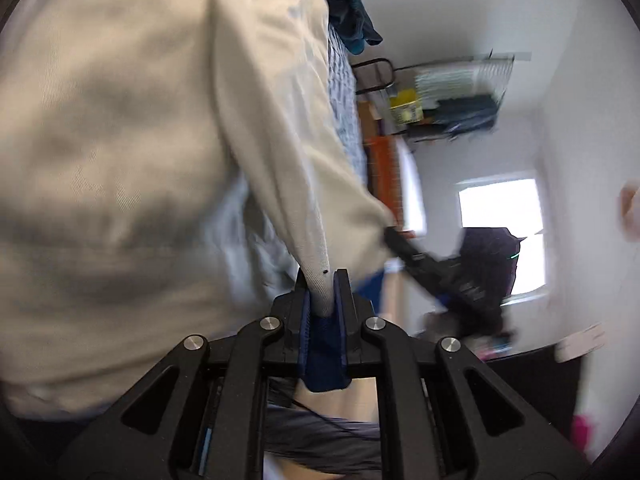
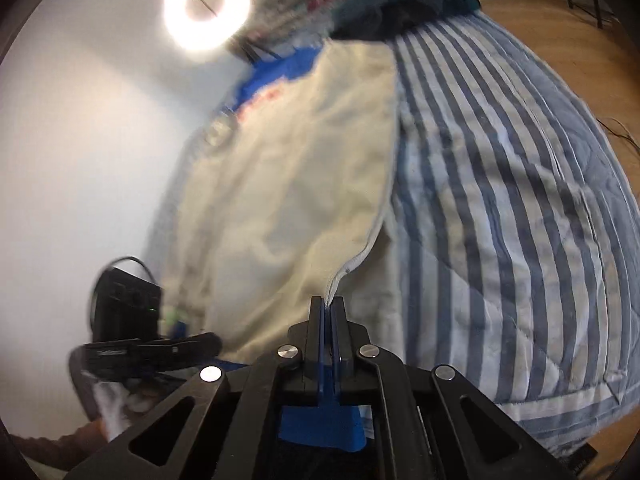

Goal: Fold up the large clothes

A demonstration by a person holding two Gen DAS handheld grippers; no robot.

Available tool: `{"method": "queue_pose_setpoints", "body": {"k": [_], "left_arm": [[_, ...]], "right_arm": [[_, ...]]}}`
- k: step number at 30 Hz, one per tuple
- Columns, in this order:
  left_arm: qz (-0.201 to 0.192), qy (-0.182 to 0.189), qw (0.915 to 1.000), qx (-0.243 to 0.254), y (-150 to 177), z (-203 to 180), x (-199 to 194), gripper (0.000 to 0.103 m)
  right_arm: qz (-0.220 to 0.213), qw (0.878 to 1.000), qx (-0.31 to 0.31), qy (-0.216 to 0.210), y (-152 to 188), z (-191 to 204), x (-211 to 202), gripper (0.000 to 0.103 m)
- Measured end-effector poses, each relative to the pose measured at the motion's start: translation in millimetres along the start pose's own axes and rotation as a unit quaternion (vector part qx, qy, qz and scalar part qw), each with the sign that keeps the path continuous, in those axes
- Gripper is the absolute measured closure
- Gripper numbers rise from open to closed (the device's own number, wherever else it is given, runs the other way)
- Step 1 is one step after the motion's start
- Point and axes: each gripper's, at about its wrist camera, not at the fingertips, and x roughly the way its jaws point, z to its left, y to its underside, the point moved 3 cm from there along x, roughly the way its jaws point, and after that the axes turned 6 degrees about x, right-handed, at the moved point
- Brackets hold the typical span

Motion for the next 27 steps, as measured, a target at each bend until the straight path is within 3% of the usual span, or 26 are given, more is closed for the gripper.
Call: {"method": "queue_pose_setpoints", "body": {"k": [2,3,4,5,6,8,10,11,14,15,17,19,20,22,24,27], "left_arm": [[0.016,-0.048,0.9983,0.028,4,0,4,0.094],[0.025,-0.078,0.9959,0.04,7,-1,8,0.091],[0.03,-0.097,0.9935,0.05,10,-2,9,0.081],[0.029,-0.114,0.9913,0.06,13,-3,7,0.073],[0.022,-0.126,0.9896,0.066,18,-5,4,0.065],[0.008,-0.147,0.9855,0.084,26,-10,-10,0.064],[-0.011,-0.171,0.9791,0.109,28,-20,-26,0.064],[-0.025,-0.179,0.9755,0.126,29,-27,-35,0.064],[-0.051,-0.19,0.9681,0.156,16,-44,-43,0.064],[-0.052,-0.201,0.9636,0.168,5,-48,-36,0.064],[-0.055,-0.201,0.9625,0.173,-5,-52,-27,0.064],[-0.031,-0.202,0.9605,0.189,-13,-49,-12,0.064],[-0.01,-0.203,0.9621,0.182,-14,-41,1,0.064],[0.023,-0.215,0.9633,0.159,-12,-21,17,0.064],[0.041,-0.233,0.9593,0.154,-8,-6,30,0.064],[0.025,-0.246,0.9527,0.177,-4,-12,29,0.065]], "right_arm": [[0.007,0.999,0.007,0.037,0,-12,4,0.097],[0.016,0.997,-0.001,0.077,2,-19,10,0.096],[0.024,0.995,-0.007,0.092,6,-23,12,0.095],[0.032,0.995,-0.005,0.094,10,-27,17,0.084],[0.033,0.996,0.003,0.085,12,-30,17,0.076],[0.028,0.998,0.015,0.05,15,-34,17,0.051],[0.018,0.999,0.027,0.024,17,-37,15,0.038],[0.018,0.999,0.035,0.008,17,-40,16,0.037],[0.029,0.998,0.056,-0.02,18,-51,19,0.037],[0.038,0.997,0.059,-0.016,19,-54,25,0.037],[0.044,0.997,0.058,-0.012,22,-55,33,0.038],[0.043,0.997,0.056,-0.018,24,-52,33,0.038],[0.045,0.997,0.056,-0.024,24,-51,32,0.049],[0.054,0.996,0.059,-0.026,24,-51,34,0.062],[0.054,0.995,0.067,-0.042,24,-47,37,0.069],[0.052,0.995,0.055,-0.064,26,-39,33,0.073]]}}
